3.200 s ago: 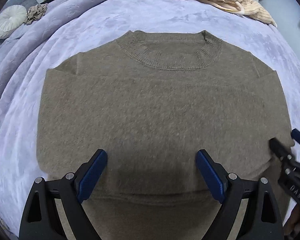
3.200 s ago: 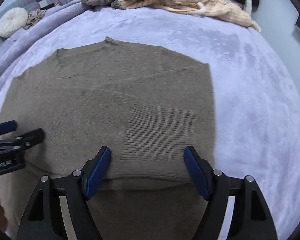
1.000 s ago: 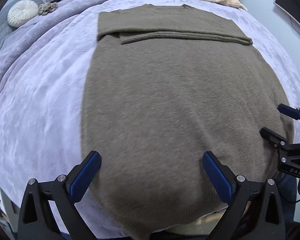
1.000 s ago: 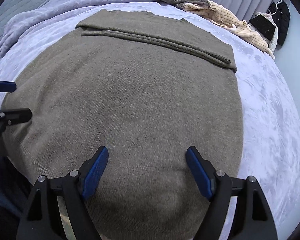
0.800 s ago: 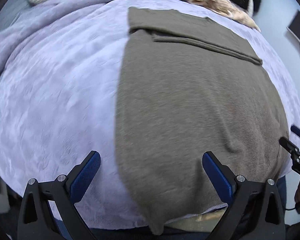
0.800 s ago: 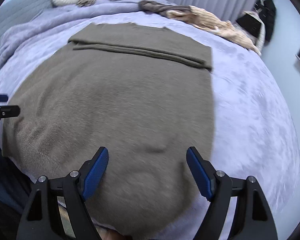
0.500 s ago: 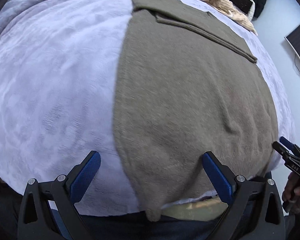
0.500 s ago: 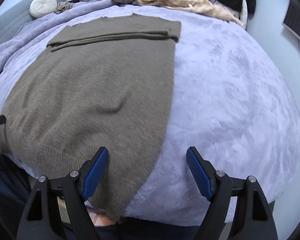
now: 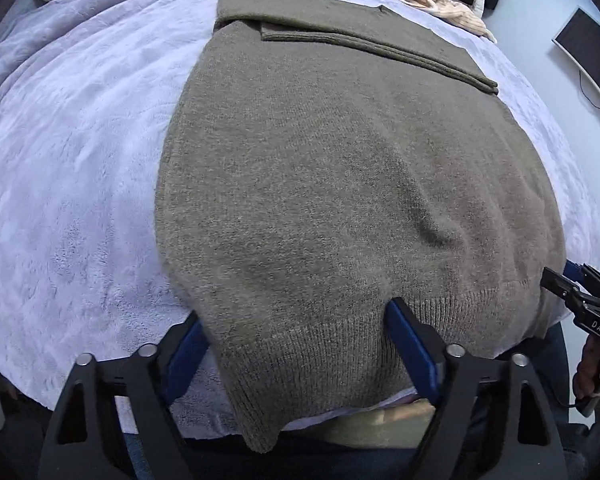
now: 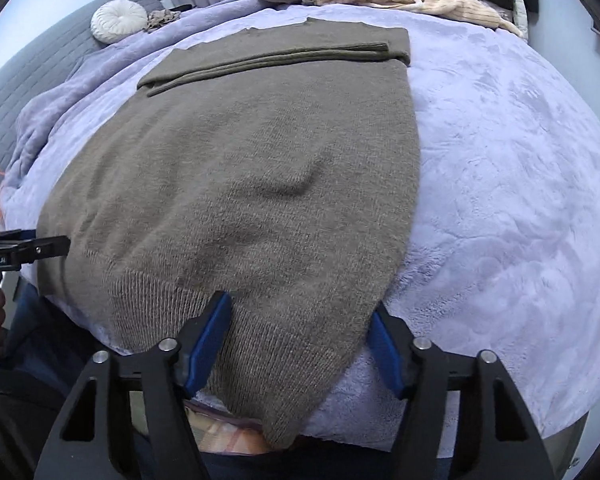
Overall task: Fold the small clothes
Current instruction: 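Close the right gripper on the ribbed hem while the left gripper closes beside it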
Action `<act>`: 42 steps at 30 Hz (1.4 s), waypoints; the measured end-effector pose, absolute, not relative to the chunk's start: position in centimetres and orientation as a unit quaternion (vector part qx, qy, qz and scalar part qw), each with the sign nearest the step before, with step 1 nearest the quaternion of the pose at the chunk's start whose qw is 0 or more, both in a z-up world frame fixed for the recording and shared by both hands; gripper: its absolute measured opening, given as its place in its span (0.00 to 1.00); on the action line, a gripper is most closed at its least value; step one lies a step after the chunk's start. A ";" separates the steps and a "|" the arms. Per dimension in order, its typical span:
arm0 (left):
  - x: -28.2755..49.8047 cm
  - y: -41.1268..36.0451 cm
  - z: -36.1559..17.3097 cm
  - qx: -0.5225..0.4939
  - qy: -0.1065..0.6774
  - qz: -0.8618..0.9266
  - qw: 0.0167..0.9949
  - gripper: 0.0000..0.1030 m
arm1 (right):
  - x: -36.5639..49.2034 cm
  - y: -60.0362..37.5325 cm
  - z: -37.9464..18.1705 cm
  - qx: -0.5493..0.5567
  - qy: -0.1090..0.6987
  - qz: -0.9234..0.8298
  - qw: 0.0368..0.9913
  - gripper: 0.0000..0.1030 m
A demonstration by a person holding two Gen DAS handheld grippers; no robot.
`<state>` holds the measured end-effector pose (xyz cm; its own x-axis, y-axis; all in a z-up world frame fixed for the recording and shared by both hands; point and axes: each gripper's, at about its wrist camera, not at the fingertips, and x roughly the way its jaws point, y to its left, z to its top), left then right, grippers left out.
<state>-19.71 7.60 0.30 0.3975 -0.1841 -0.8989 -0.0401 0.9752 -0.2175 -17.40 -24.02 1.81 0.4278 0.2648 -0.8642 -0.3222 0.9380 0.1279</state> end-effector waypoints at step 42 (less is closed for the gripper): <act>-20.2 8.9 0.6 -0.173 0.522 -0.061 0.833 0.40 | -16.4 -23.8 1.7 0.054 0.492 0.243 0.834 0.45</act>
